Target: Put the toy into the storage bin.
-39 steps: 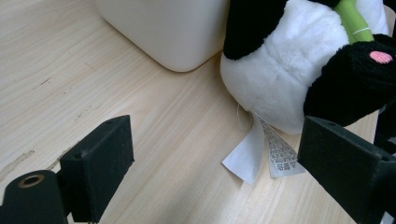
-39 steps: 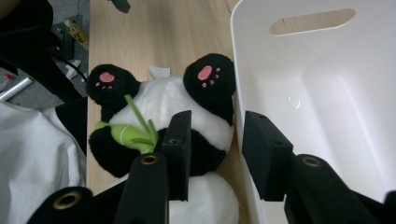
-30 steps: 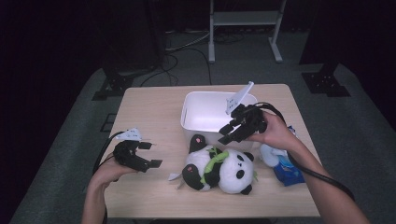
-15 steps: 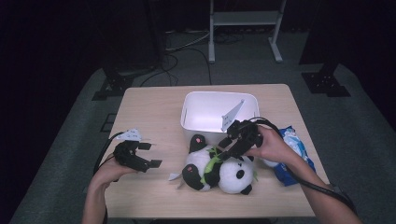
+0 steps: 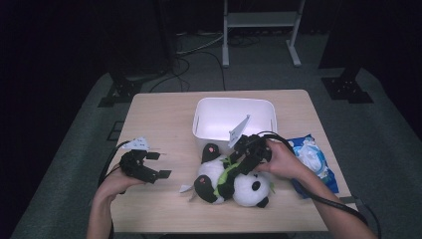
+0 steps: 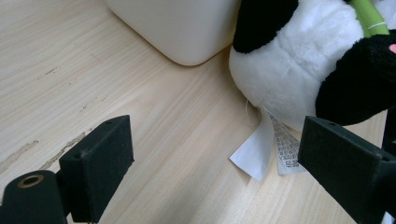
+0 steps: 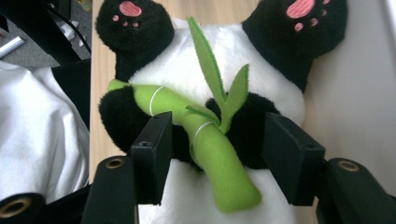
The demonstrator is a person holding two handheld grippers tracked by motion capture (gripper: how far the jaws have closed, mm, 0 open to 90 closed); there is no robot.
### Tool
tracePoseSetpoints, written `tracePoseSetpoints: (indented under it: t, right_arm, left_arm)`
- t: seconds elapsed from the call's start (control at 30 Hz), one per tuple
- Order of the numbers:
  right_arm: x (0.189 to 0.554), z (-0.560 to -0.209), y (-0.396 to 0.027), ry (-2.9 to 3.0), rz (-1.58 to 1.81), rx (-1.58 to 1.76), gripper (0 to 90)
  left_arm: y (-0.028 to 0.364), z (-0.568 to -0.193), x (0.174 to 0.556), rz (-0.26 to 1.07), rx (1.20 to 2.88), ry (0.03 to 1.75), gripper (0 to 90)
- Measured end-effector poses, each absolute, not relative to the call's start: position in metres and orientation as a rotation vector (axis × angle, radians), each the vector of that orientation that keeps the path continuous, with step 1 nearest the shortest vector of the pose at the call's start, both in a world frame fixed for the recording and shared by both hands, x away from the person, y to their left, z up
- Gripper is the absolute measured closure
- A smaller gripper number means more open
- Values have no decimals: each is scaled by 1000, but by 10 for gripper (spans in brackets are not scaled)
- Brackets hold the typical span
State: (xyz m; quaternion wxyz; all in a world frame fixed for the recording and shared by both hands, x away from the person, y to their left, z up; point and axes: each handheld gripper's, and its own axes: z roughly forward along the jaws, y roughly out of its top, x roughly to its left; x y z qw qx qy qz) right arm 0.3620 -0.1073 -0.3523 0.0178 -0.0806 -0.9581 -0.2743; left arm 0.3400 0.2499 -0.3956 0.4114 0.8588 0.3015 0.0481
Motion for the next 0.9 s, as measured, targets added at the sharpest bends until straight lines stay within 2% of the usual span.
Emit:
tracePoseSetpoints:
  t: [0.9]
  right_arm:
    - [366, -364, -101, -3011, -849, -241, 394]
  left_arm:
    - [250, -400, 342, 106, 2162, 768, 92]
